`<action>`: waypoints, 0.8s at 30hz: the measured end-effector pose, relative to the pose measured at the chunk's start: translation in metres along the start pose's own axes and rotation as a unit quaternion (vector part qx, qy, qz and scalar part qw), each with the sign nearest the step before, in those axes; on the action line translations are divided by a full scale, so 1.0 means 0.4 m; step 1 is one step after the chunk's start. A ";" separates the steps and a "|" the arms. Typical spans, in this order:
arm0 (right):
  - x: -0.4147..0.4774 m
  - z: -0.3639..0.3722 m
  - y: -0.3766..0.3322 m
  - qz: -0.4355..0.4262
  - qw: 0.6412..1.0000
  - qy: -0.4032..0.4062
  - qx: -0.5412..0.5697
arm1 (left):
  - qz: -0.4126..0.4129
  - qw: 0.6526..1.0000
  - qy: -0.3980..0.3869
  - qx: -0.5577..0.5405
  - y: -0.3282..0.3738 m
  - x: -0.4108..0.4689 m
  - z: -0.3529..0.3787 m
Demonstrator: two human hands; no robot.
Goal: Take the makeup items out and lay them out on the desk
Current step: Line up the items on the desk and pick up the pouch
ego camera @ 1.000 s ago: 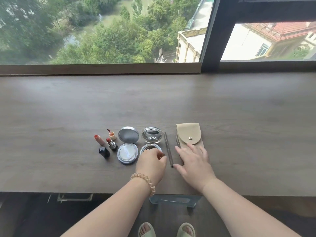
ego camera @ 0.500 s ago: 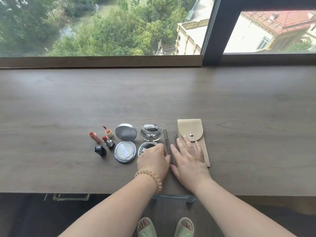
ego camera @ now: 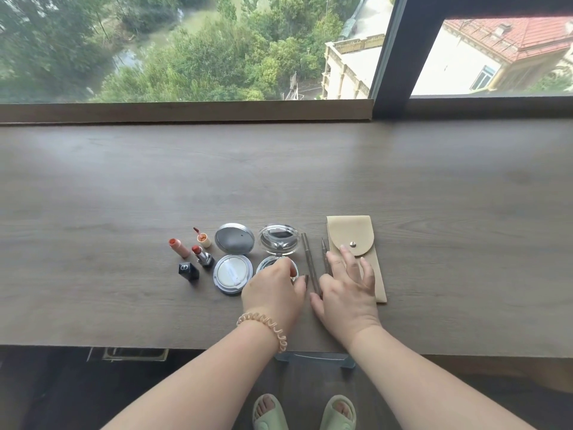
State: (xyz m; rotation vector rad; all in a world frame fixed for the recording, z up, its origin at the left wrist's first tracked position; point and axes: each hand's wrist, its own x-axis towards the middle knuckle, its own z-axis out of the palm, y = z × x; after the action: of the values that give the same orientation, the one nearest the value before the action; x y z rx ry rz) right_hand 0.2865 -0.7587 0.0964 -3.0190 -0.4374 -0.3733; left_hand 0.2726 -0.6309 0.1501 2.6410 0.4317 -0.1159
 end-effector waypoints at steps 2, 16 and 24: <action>-0.001 -0.002 -0.005 0.011 1.000 0.006 -0.002 | -0.002 1.000 0.012 -0.010 -0.005 -0.009 -0.014; 0.025 -0.036 -0.006 0.066 0.992 -0.103 -0.035 | -0.005 0.996 0.063 -0.058 -0.018 -0.045 -0.105; 0.027 -0.039 -0.017 0.098 0.992 -0.080 -0.012 | 0.000 0.996 0.062 -0.061 -0.040 -0.061 -0.111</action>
State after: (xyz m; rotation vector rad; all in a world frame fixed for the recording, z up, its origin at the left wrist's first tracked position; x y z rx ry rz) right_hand 0.2911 -0.7510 0.1142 -3.0903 -0.1436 -0.1250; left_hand 0.2445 -0.6041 0.1865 2.5356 0.4638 0.0717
